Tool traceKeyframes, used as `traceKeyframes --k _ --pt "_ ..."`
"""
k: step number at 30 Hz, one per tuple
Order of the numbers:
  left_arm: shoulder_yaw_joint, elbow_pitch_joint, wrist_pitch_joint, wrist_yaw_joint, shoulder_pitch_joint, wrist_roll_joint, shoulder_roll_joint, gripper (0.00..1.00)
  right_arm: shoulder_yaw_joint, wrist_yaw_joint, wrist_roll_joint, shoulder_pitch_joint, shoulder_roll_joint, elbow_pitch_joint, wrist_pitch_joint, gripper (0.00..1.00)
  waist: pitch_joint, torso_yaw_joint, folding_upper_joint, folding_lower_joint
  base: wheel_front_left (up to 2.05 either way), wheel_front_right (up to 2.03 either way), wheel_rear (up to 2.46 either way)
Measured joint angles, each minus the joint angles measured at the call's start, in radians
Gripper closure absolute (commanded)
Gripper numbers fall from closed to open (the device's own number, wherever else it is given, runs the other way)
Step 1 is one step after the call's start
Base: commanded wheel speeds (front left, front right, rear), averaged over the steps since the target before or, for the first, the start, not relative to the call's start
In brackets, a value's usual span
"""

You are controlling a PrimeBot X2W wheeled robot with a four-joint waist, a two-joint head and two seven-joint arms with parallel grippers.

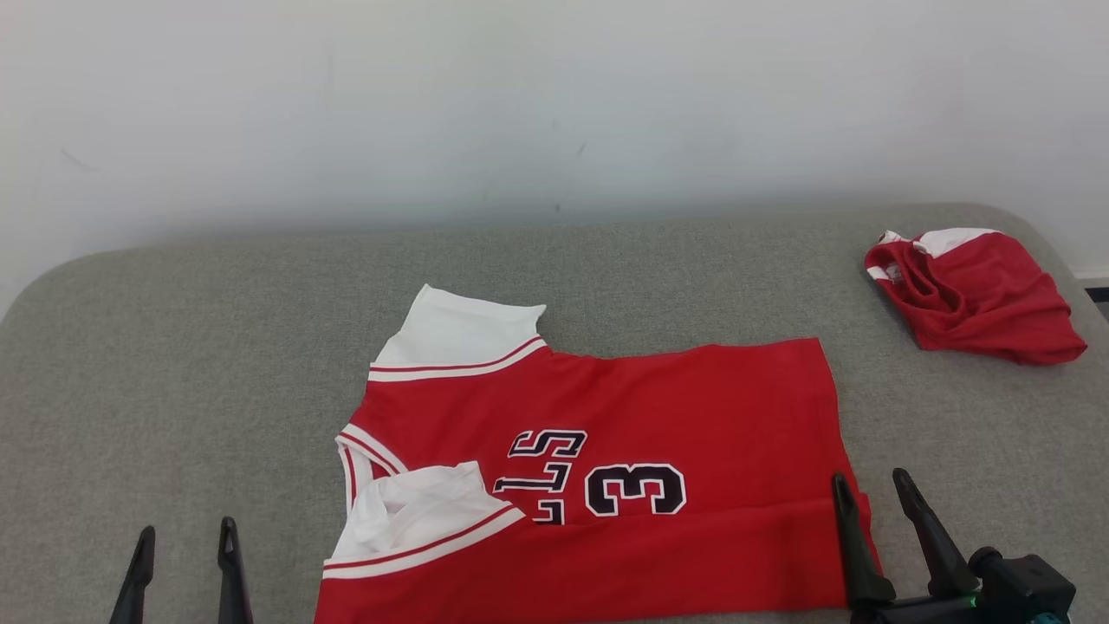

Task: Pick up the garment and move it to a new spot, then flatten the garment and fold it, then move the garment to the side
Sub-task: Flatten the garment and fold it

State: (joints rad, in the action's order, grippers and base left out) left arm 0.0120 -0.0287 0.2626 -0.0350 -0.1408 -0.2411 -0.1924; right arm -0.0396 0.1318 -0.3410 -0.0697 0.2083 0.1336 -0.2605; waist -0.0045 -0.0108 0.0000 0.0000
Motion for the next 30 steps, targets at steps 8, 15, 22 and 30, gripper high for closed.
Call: traceKeyframes --k 8,15,22,30 --pt "0.072 0.033 0.0 0.096 -0.018 0.065 0.051 0.0 0.029 0.0 0.035 0.005 -0.047 -0.003 -0.001 0.0 0.006 -0.005 0.0 0.0 0.0 0.0 0.0" --pt "0.099 0.092 0.0 0.139 -0.001 0.073 0.06 0.0 0.003 0.0 0.021 0.06 -0.038 0.018 -0.001 0.0 0.023 -0.024 0.0 -0.0001 0.0 0.0 0.0" --pt "0.065 0.173 -0.001 0.159 0.252 0.058 -0.046 0.0 -0.031 0.0 -0.015 0.296 0.042 0.174 -0.003 0.0 0.092 -0.053 0.0001 0.0001 0.0 0.0 0.0" --pt "-0.109 0.337 -0.125 0.166 0.668 -0.076 -0.213 0.0 -0.137 0.0 -0.051 0.65 0.061 0.433 0.022 0.0 0.222 -0.106 0.0001 0.0004 0.0 0.0 0.0"
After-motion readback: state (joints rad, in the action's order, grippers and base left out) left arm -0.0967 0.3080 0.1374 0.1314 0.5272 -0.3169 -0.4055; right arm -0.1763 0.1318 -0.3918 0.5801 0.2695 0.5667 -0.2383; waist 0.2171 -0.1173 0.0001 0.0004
